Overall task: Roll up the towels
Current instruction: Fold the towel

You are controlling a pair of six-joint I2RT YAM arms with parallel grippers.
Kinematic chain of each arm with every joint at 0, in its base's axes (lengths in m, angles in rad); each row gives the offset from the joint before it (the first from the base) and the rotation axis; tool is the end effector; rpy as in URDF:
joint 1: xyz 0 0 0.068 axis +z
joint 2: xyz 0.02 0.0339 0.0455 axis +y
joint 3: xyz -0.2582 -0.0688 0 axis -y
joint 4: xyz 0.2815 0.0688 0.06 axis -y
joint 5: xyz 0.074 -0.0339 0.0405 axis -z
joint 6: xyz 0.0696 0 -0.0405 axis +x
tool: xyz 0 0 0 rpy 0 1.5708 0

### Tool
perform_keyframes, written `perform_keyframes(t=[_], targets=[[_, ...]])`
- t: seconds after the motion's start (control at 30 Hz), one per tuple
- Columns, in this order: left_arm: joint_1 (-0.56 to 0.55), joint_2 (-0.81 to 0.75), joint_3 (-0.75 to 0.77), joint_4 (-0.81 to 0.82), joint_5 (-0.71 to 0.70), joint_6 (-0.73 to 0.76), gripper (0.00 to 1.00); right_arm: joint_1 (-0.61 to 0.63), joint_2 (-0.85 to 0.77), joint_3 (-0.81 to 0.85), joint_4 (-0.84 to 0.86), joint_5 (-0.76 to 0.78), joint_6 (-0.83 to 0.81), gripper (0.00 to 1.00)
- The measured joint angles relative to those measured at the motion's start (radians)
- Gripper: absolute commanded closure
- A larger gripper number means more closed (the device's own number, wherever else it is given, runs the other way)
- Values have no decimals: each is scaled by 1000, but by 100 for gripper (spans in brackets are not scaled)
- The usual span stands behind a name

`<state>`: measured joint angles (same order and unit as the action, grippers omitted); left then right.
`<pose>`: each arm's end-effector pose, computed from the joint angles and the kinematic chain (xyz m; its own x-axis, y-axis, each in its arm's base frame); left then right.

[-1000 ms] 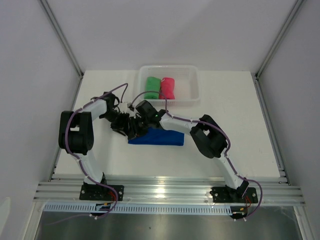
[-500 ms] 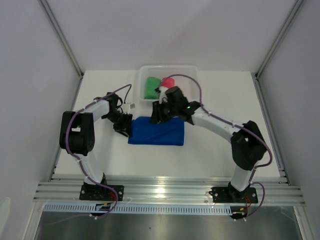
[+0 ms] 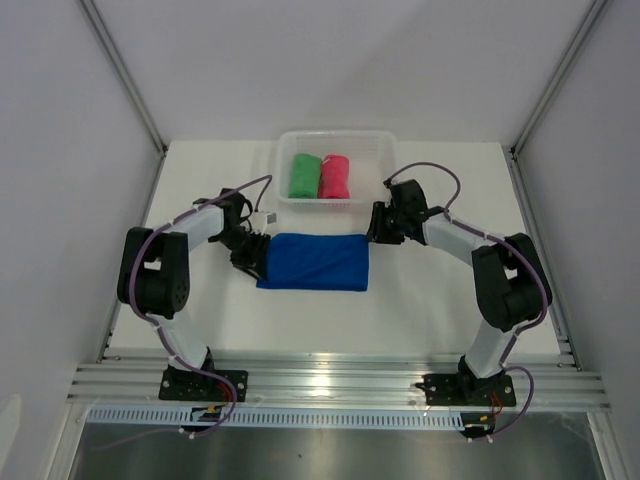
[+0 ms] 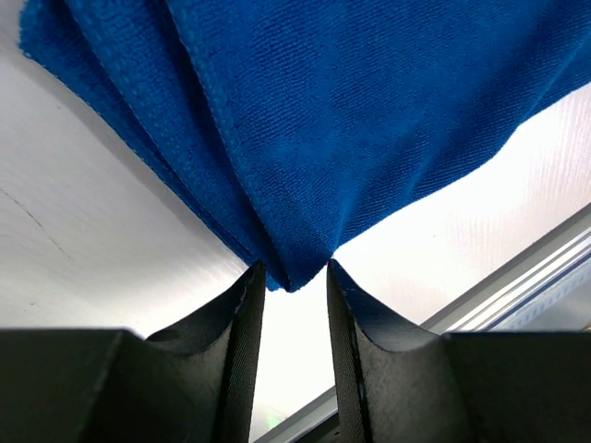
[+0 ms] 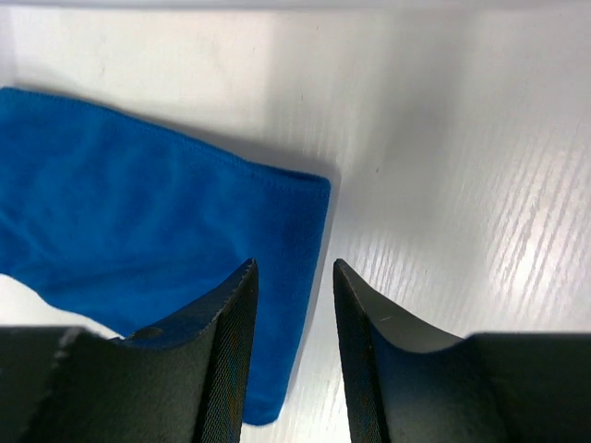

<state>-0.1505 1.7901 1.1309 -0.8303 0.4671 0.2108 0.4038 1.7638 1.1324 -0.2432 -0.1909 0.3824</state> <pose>0.3379 -0.0829 0.1048 -0.9280 0.3297 -0.1733 0.3725 0.8266 -0.4219 0.3842 0.1785 0.1400 -0.8403 0.0394 -0.5407 -0.1984 0.9058 0.3744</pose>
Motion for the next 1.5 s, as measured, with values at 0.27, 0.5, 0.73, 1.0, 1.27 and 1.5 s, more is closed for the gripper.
perform_keyframes(t=[0.27,0.5,0.73,1.0,1.27,1.5], targets=[[-3,3,0,2,-11,5,87,-18,92,0,92,-45,35,59],[-5,3,0,-2,10,12,99,-23,135,-24,175,-92,71,63],[-5,3,0,-21,26,35,99,-34,141,-62,279,-135,96,90],[-5,-28,0,-81,50,76,99,-40,138,-102,362,-166,114,100],[-5,-80,-42,-132,62,105,99,-40,92,-159,379,-165,145,100],[-5,-117,-120,-135,50,132,99,-32,73,-204,352,-167,177,98]])
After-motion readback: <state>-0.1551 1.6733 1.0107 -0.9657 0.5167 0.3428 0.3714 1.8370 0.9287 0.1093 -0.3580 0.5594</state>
